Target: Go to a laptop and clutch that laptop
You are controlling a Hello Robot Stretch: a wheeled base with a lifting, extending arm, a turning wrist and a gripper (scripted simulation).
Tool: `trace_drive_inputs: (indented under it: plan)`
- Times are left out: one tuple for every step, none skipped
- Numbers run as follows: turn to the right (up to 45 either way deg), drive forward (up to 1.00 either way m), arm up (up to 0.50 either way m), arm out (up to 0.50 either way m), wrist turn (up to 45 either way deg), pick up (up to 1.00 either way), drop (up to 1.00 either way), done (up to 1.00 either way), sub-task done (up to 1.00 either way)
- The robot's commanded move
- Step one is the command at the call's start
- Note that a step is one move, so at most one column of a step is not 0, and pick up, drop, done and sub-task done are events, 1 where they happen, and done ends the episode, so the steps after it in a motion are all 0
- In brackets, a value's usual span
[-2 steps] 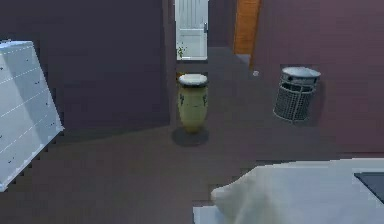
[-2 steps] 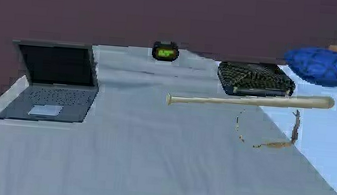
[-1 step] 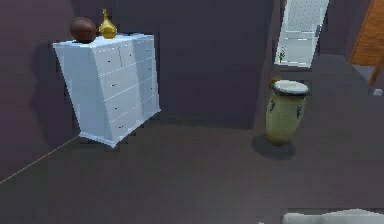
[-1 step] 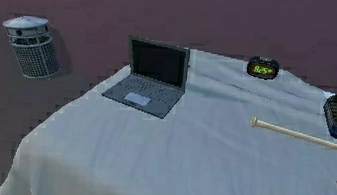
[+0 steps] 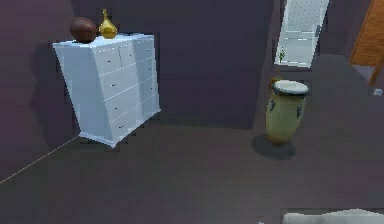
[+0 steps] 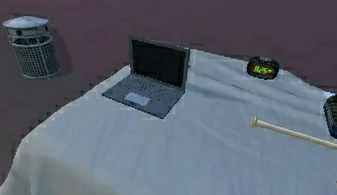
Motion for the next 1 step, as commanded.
trace_drive_inputs:
  plan:
    - [0.0, 0.00, 0.36, 0.00, 0.0, 0.00, 0.00, 0.00, 0.00]
